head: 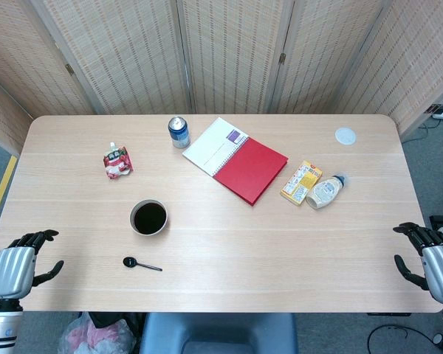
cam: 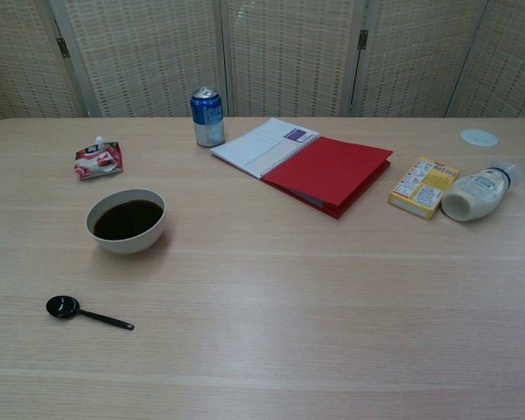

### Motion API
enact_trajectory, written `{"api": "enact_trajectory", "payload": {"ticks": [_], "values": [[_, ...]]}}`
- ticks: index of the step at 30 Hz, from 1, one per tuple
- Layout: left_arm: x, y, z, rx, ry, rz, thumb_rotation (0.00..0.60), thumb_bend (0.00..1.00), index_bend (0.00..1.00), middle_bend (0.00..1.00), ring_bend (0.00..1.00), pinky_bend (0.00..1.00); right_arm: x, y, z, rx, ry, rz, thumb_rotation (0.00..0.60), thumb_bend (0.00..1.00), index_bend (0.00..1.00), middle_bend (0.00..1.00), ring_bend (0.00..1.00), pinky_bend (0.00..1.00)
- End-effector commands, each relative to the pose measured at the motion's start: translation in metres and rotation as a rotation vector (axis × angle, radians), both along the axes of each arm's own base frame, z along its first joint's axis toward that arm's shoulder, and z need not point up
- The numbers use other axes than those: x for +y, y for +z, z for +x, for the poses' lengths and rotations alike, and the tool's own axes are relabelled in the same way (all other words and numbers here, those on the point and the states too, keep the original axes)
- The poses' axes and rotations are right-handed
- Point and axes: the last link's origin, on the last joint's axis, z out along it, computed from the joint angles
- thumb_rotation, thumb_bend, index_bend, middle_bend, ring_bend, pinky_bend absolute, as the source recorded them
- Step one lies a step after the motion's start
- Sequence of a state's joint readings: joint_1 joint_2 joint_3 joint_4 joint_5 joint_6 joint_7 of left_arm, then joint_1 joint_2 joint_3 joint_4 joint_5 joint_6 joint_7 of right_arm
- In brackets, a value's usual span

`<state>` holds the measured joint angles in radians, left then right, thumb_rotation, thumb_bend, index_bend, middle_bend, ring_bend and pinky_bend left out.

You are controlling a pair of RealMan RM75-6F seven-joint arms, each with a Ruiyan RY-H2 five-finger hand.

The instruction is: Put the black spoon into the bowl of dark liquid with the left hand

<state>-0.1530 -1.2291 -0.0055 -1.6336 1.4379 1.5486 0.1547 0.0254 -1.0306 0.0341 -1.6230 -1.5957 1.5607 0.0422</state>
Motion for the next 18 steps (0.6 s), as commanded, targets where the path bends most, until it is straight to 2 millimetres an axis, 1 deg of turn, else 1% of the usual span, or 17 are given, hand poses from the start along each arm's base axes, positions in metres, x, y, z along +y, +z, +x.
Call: {"api": "enact_trajectory", "payload": {"ticks": [1, 4, 11, 18], "values": [[0.0, -0.001, 0.0, -0.004, 0.005, -0.001, 0.6, 0.26, 0.34, 0.42, 0.36, 0.45, 0.0, 0.0, 0.0, 0.0, 0.0, 0.0, 0.6, 0.3, 0.3, 0.27, 0.32, 0.34], [-0.001, -0.001, 0.0, -0.002, 0.005, -0.002, 0.6, 0.26, 0.34, 0.42, 0.36, 0.43, 0.0, 0.0, 0.0, 0.0, -0.001, -0.001, 0.6, 0.3, 0.3, 0.27, 0.32, 0.35], [0.0, 0.0, 0.007, -0.016, -0.03, -0.002, 0.6, 0.26, 0.34, 0.42, 0.36, 0.43, -0.001, 0.0, 0.001, -0.003, 0.006, 0.001, 0.6, 0.3, 0.3, 0.27, 0.32, 0.35], [0.009, -0.004, 0.02, 0.015, -0.107, -0.017, 0.6, 0.26, 0.35, 0.42, 0.36, 0.43, -0.005, 0.001, 0.002, -0.002, 0.015, 0.003, 0.6, 0.3, 0.3, 0.27, 0.32, 0.35]]}}
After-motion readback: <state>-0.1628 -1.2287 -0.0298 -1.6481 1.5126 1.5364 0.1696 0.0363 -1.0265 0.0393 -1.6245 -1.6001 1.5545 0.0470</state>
